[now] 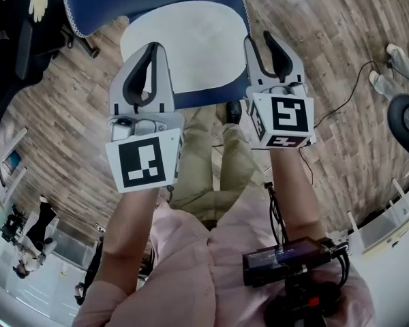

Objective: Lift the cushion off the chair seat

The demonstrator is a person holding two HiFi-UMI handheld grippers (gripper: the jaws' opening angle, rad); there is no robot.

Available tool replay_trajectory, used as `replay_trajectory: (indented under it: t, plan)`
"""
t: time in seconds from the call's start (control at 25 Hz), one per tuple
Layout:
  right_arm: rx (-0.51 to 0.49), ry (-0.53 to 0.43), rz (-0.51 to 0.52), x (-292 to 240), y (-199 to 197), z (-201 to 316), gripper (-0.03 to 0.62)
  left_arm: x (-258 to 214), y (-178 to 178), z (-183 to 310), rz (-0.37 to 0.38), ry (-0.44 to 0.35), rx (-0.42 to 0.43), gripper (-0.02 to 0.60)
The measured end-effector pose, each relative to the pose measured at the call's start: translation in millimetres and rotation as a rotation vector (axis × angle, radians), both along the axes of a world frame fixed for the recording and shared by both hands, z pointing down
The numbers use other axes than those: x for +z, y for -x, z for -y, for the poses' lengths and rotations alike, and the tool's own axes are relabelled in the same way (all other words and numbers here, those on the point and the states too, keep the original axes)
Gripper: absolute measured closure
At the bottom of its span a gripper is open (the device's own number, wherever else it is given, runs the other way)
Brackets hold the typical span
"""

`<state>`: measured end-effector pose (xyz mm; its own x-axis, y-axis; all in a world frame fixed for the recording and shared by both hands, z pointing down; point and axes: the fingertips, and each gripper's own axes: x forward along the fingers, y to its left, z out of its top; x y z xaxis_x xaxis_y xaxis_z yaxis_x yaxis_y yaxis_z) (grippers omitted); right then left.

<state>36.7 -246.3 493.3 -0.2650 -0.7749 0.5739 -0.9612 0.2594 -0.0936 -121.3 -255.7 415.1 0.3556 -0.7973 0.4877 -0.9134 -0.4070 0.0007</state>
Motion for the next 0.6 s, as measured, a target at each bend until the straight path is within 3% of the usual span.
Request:
replay_trajectory:
  t: [0.6]
  plan:
    - [0.094,0.237,0.024,168.2,-14.5,-56.7,0.453,126.5,-8.3,-12.4,0.023,0.16,0.054,0.568]
